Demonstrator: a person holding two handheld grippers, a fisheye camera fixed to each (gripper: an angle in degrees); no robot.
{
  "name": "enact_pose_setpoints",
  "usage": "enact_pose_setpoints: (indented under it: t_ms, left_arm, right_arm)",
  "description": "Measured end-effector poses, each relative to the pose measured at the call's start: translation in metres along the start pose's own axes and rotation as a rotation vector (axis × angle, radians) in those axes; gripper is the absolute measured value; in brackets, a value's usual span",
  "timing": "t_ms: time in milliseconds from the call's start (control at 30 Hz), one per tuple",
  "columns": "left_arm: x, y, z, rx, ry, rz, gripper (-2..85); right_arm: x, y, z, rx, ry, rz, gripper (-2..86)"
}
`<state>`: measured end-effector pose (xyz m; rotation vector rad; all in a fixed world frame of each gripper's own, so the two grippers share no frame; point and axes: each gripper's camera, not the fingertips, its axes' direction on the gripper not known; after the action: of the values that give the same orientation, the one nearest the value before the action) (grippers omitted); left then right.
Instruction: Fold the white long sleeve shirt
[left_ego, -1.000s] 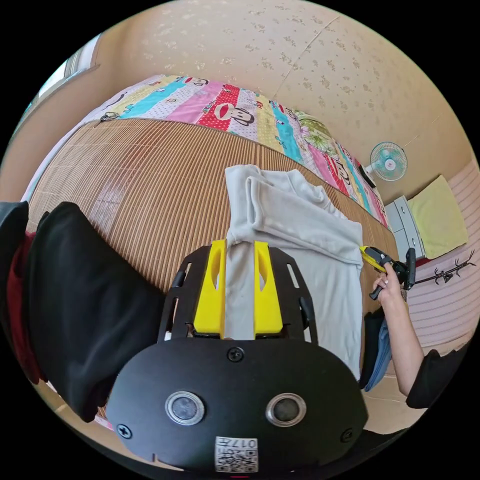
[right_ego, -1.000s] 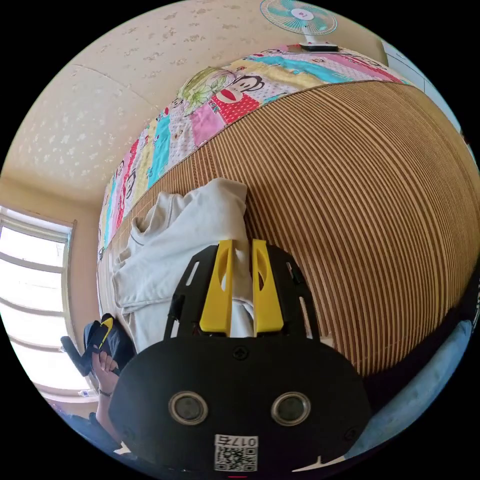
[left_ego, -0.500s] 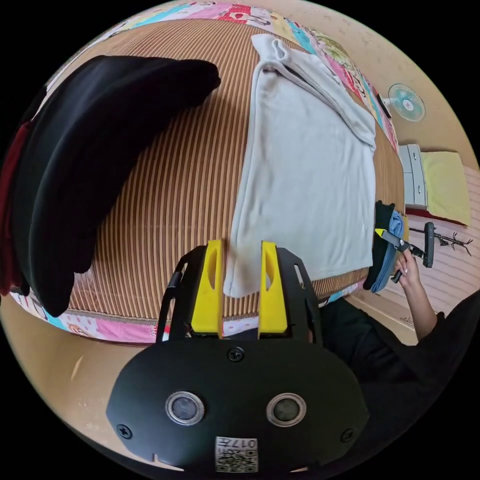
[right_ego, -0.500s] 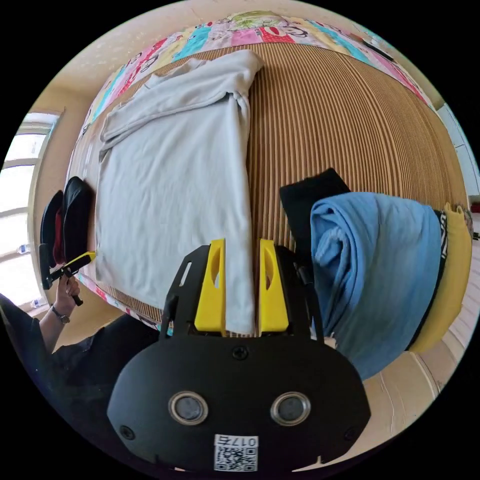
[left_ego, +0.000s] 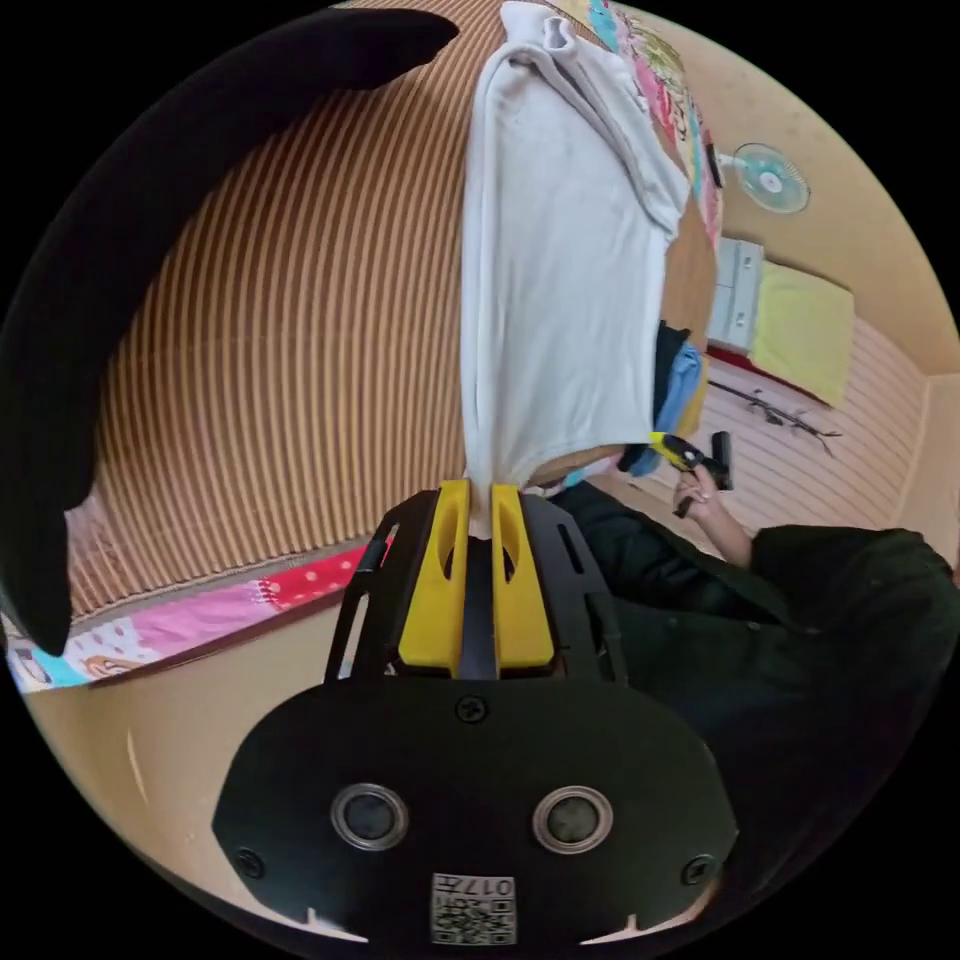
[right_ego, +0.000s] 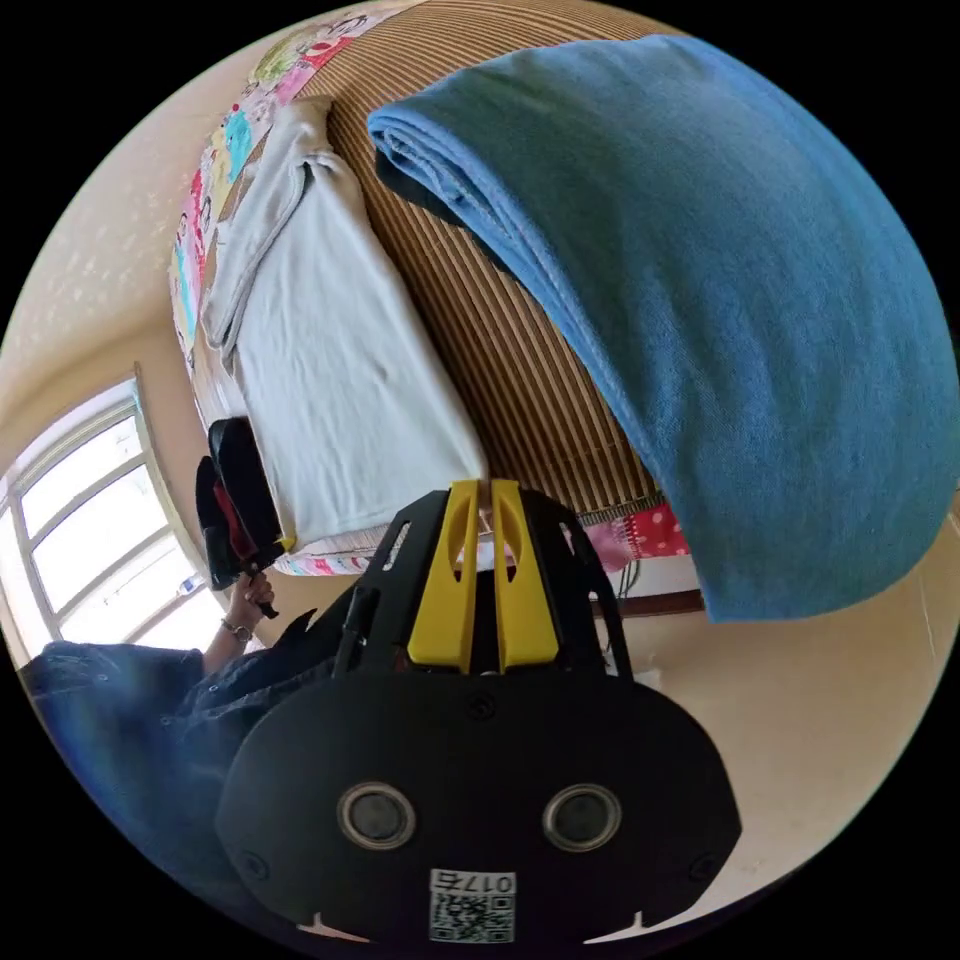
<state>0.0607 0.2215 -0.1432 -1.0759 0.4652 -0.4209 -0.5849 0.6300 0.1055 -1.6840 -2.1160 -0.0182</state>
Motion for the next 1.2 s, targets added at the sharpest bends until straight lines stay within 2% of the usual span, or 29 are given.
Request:
enact_pose_setpoints:
  t_ms: [67, 200, 267, 367, 533, 767, 833, 933, 1067, 1167, 1200]
  left_arm:
    - [-0.008, 0.03, -0.023, 0.083, 0.294, 0.002, 4.2]
    - [-0.001, 0.059, -0.063, 0.369, 0.561, 0.047, 4.0]
    - [0.016, 0.041, -0.079, 0.522, 0.702, 0.139, 4.0]
    - [0.028, -0.016, -0.091, 0.653, 0.772, 0.143, 4.1]
    - [0.038, -0.126, -0.11, 0.838, 0.719, 0.043, 4.2]
    - [0.05, -0.262, -0.135, 0.941, 0.648, 0.001, 4.1]
    - [0.048, -0.285, -0.134, 0.935, 0.609, -0.031, 4.2]
    - [0.041, -0.309, -0.128, 0.907, 0.446, -0.057, 5.6]
    - [0.05, -0.273, -0.116, 1.029, 0.299, 0.1, 8.9]
    - [0.057, -0.238, -0.083, 0.973, 0.157, 0.123, 11.2]
    - [0.058, -0.232, -0.073, 0.955, 0.123, 0.118, 11.7]
  right_arm:
    - [0.014, 0.021, -0.039, 0.087, -0.201, 0.05, 3.1]
    - [0.02, 0.061, -0.107, 0.383, -0.653, 0.124, 2.8]
    - [0.0, 0.053, -0.115, 0.456, -0.746, 0.072, 2.7]
    - [-0.029, -0.001, -0.108, 0.517, -0.815, 0.034, 2.6]
    - [-0.061, -0.157, -0.063, 0.55, -0.866, 0.122, 2.3]
    - [-0.122, -0.303, -0.011, 0.606, -0.876, 0.158, 2.0]
    - [-0.143, -0.336, 0.011, 0.604, -0.865, 0.182, 1.9]
    - [-0.151, -0.363, 0.032, 0.656, -0.782, 0.179, 1.5]
    - [-0.161, -0.375, 0.047, 0.656, -0.818, 0.007, 1.7]
    - [-0.205, -0.354, 0.064, 0.544, -0.498, -0.24, 1.9]
    - [-0.227, -0.34, 0.078, 0.512, -0.324, -0.338, 1.9]
